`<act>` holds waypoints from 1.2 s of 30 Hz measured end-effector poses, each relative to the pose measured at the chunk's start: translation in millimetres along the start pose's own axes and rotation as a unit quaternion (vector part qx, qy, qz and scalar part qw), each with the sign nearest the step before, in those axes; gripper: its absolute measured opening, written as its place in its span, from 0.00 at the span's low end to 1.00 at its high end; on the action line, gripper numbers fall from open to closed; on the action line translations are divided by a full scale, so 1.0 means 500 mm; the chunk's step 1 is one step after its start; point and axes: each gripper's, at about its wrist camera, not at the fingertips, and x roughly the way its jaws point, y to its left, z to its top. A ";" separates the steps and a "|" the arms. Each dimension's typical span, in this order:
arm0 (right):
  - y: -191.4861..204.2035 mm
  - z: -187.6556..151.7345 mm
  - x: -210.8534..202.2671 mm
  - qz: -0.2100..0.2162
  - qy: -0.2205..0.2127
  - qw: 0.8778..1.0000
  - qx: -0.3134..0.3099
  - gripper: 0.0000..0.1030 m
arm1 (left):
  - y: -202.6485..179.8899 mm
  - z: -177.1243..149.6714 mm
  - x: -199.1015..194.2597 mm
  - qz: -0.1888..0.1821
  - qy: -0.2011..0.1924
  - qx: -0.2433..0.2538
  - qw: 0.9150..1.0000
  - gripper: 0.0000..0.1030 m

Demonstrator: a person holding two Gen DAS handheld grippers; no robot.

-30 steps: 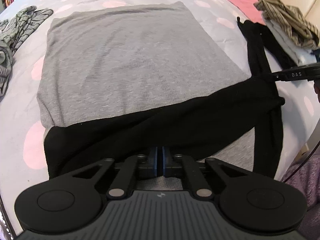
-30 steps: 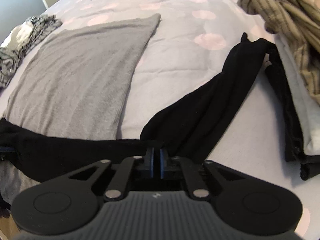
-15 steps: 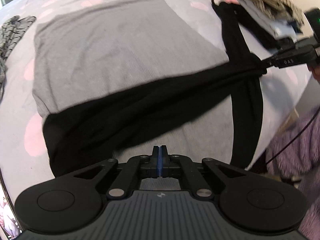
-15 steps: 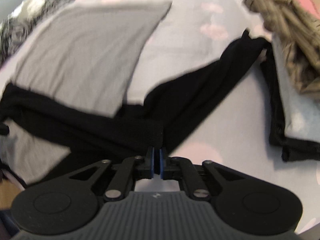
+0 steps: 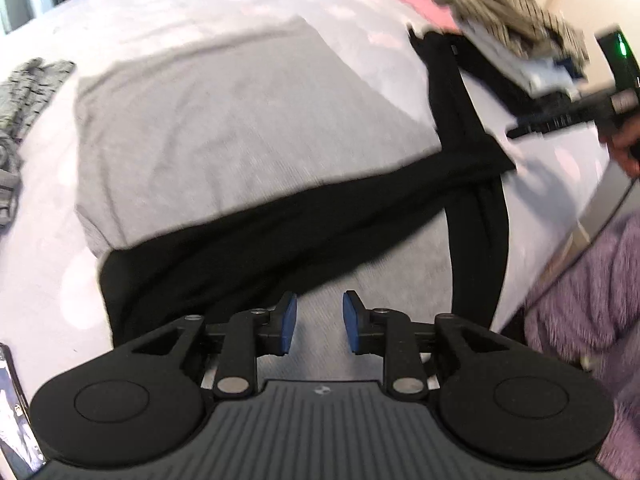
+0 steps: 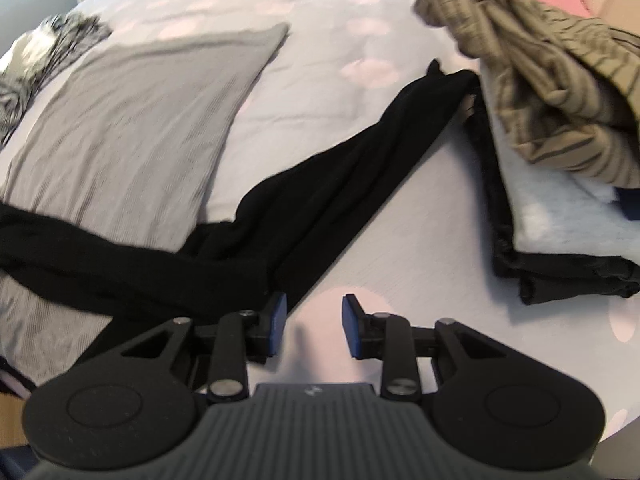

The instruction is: Fold clothes

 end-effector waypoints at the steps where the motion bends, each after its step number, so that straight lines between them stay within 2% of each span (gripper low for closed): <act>1: -0.002 0.001 -0.002 0.001 -0.004 1.000 0.003 0.33 | 0.004 0.003 -0.004 0.003 -0.011 -0.008 1.000 0.23; 6: 0.000 0.003 -0.002 0.005 -0.010 1.000 0.003 0.32 | 0.025 0.019 0.007 0.025 -0.021 -0.032 0.999 0.23; 10: -0.002 0.005 -0.003 0.008 -0.020 1.000 0.011 0.31 | 0.036 0.025 0.035 0.039 -0.006 -0.039 0.998 0.23; 16: -0.001 0.005 0.013 0.054 -0.029 0.997 0.036 0.31 | 0.045 0.016 0.078 0.051 0.034 -0.043 0.997 0.23; 20: 0.009 0.002 0.053 0.097 0.000 0.994 0.053 0.29 | 0.034 0.011 0.090 0.058 0.041 -0.022 0.997 0.23; 22: 0.022 -0.002 0.064 0.102 0.021 0.994 0.041 0.04 | 0.035 0.009 0.090 0.057 0.041 -0.019 0.997 0.23; 24: 0.031 -0.003 0.048 0.106 0.020 0.994 0.020 0.04 | 0.040 0.007 0.088 0.054 0.042 -0.024 0.997 0.22; 26: 0.028 -0.005 0.021 0.124 0.013 0.992 0.013 0.03 | 0.044 0.007 0.085 0.061 0.045 -0.025 0.997 0.06; 28: 0.027 -0.015 -0.002 0.128 0.015 0.992 -0.010 0.03 | 0.046 0.008 0.083 0.063 0.051 -0.025 0.996 0.01; 33: 0.034 -0.058 0.009 0.127 0.072 0.988 -0.051 0.03 | 0.049 -0.003 0.085 0.069 0.072 -0.023 0.995 0.00; 36: 0.034 -0.085 0.033 0.124 0.106 0.985 -0.060 0.03 | 0.051 -0.005 0.080 0.069 0.070 -0.026 0.995 0.00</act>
